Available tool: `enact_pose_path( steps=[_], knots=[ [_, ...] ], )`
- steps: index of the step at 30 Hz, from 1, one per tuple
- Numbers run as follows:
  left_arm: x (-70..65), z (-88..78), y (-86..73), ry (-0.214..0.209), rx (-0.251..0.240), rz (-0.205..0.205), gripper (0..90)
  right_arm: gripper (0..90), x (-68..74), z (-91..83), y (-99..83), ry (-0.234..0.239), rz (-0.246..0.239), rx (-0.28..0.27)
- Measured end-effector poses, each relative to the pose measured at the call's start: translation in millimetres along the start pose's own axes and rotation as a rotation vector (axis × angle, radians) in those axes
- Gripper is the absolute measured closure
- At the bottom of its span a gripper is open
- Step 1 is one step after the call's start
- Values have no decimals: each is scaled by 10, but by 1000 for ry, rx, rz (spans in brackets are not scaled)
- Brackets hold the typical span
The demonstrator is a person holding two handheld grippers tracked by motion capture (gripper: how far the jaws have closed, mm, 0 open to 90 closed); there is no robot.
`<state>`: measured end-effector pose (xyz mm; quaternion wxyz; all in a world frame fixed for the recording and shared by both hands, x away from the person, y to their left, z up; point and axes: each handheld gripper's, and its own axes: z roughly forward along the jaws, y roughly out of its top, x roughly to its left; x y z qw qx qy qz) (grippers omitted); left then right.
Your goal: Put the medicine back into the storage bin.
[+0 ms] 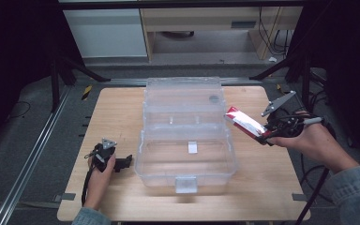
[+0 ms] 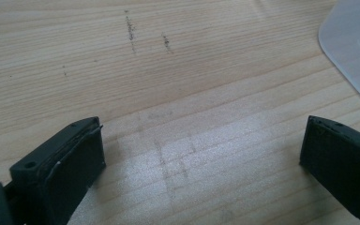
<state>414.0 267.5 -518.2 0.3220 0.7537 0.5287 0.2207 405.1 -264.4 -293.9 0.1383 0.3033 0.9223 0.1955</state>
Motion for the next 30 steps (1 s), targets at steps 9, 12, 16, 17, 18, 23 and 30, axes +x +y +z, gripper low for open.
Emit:
enact_pose_path(
  steps=[9, 12, 16, 17, 18, 23, 30],
  knots=[
    [-9, -2, -2, -4, -1, 4, 0, 516, 163, -5, 319, 21, -75, -10],
    [-17, -5, -4, -6, 0, 9, 0, 517, 238, 48, 466, 33, -108, -20],
    [-8, -1, 0, -15, 1, 16, 0, 517, 333, 131, 602, 47, -159, -20],
    [-8, -1, 0, -15, 1, 16, 0, 517, 333, 131, 602, 47, -159, -20],
    [-9, -1, -1, -15, -1, 14, 0, 517, 362, 154, 634, 49, -169, -17],
    [-11, 0, -1, -14, -2, 14, 0, 517, 504, 278, 777, 77, -210, -4],
    [-6, -4, 1, -14, 4, 20, 0, 517, 676, 452, 971, 121, -262, -24]
  ],
)
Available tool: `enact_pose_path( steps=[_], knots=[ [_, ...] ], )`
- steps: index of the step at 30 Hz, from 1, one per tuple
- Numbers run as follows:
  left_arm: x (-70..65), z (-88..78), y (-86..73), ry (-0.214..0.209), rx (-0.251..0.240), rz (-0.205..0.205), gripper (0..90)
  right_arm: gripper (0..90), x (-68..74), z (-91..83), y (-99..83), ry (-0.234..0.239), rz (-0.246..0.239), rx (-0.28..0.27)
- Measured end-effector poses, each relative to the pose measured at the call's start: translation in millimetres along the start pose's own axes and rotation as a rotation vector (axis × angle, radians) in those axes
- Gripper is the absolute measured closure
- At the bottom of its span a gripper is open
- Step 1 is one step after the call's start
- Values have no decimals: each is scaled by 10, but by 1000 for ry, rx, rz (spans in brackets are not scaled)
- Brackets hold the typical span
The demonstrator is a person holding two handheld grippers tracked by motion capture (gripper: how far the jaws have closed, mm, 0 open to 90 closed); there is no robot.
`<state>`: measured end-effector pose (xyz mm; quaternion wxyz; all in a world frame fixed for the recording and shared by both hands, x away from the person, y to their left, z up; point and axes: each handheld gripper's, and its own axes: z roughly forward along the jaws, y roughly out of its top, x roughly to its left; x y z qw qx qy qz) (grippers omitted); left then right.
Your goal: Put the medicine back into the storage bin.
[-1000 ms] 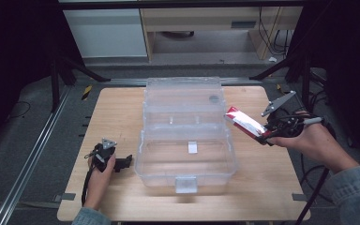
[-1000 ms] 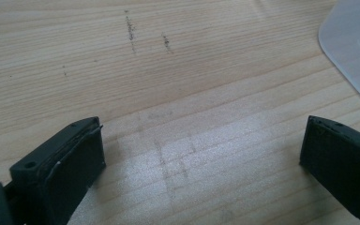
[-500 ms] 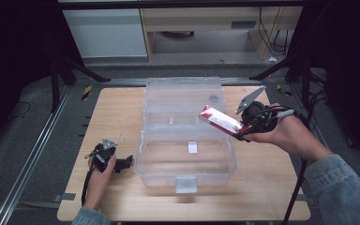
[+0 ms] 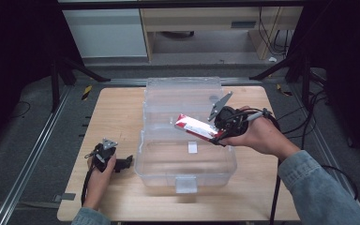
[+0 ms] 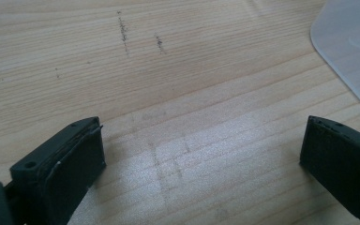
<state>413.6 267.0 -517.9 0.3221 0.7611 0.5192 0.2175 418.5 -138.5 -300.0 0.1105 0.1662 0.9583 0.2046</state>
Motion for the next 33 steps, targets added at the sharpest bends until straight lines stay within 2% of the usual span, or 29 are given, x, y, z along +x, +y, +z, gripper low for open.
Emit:
enact_pose_path(
  steps=[12, 16, 33],
  knots=[
    [-3, 3, 0, -1, -3, -4, 0, 517, 241, 403, 339, 74, -100, 29],
    [-3, 2, 0, -1, -3, -4, 0, 517, 288, 482, 389, 91, -134, 44],
    [-2, 2, 0, -1, -2, -2, 0, 517, 408, 731, 564, 136, -215, 76]
  ],
)
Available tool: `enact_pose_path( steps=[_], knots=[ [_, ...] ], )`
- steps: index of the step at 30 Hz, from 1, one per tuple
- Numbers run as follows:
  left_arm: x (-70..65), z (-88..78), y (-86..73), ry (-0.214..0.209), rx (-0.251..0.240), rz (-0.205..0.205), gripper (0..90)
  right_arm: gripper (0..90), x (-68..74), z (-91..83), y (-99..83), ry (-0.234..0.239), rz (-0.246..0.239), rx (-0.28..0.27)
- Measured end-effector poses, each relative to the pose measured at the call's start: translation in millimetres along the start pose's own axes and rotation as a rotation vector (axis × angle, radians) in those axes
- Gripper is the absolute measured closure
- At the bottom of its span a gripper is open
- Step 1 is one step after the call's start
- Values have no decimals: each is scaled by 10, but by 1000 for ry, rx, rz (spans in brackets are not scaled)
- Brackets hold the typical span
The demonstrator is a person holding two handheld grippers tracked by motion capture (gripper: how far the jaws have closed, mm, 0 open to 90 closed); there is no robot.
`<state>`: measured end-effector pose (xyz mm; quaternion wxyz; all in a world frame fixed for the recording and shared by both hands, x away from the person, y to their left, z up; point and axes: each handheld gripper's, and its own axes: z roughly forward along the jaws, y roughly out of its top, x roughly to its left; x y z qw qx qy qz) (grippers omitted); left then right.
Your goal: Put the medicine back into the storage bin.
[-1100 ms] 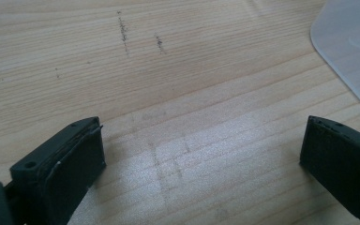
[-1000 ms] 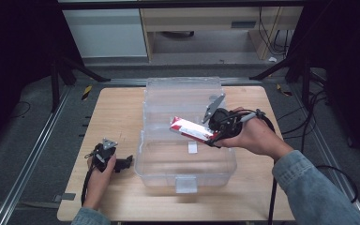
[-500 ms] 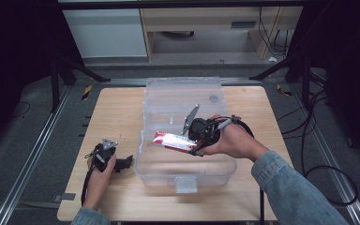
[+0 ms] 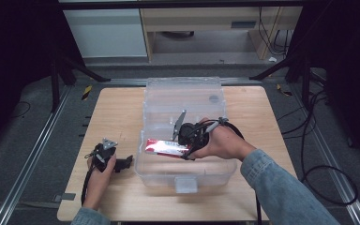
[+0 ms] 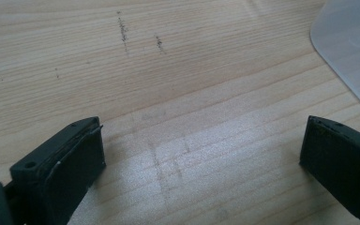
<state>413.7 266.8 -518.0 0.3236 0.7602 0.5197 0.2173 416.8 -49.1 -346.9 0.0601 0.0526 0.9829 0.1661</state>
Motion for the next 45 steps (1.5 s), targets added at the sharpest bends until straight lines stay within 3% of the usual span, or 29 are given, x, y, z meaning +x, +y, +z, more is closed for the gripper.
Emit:
enact_pose_path(
  steps=[19, 30, 45],
  knots=[
    [-1, 0, -1, -1, -1, 0, 0, 517, 3, 333, 220, 63, -57, 28],
    [0, -1, -1, -1, 0, 2, 0, 517, 11, 399, 260, 76, -84, 47],
    [0, 0, 0, -2, 0, 2, 0, 516, -7, 476, 209, 86, -80, 65]
  ],
)
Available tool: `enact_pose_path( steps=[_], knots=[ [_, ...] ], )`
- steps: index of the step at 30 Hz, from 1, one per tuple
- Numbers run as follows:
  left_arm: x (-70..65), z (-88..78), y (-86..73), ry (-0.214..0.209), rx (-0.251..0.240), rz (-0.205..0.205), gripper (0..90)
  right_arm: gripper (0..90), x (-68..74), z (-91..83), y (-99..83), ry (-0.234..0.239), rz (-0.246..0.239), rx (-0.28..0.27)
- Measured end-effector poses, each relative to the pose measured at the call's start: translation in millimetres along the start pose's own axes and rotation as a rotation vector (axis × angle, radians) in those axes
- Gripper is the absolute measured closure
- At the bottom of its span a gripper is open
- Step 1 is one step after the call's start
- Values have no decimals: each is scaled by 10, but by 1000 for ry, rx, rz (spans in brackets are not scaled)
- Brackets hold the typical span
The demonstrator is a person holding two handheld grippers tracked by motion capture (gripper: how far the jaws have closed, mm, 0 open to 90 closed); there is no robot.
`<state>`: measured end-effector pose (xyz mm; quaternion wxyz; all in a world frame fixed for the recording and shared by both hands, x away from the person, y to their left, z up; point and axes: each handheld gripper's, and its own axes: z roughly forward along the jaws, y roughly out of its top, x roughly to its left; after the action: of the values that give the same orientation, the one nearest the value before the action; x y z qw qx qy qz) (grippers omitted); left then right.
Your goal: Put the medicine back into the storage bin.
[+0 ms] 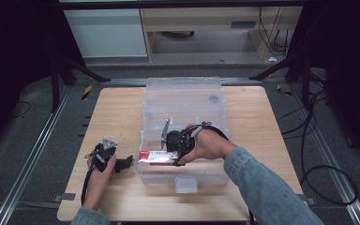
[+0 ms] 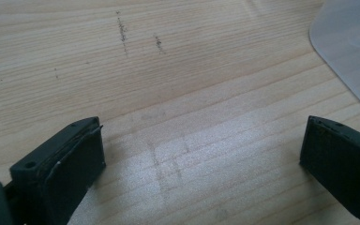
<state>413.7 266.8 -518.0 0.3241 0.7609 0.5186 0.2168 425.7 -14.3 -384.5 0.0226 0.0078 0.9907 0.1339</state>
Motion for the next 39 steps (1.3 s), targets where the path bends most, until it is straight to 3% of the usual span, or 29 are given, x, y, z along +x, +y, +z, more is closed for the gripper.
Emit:
enact_pose_path(
  steps=[39],
  knots=[
    [3, 2, 2, -3, -1, 2, 0, 513, -19, 316, -2, 3, -1, 38]
  ],
)
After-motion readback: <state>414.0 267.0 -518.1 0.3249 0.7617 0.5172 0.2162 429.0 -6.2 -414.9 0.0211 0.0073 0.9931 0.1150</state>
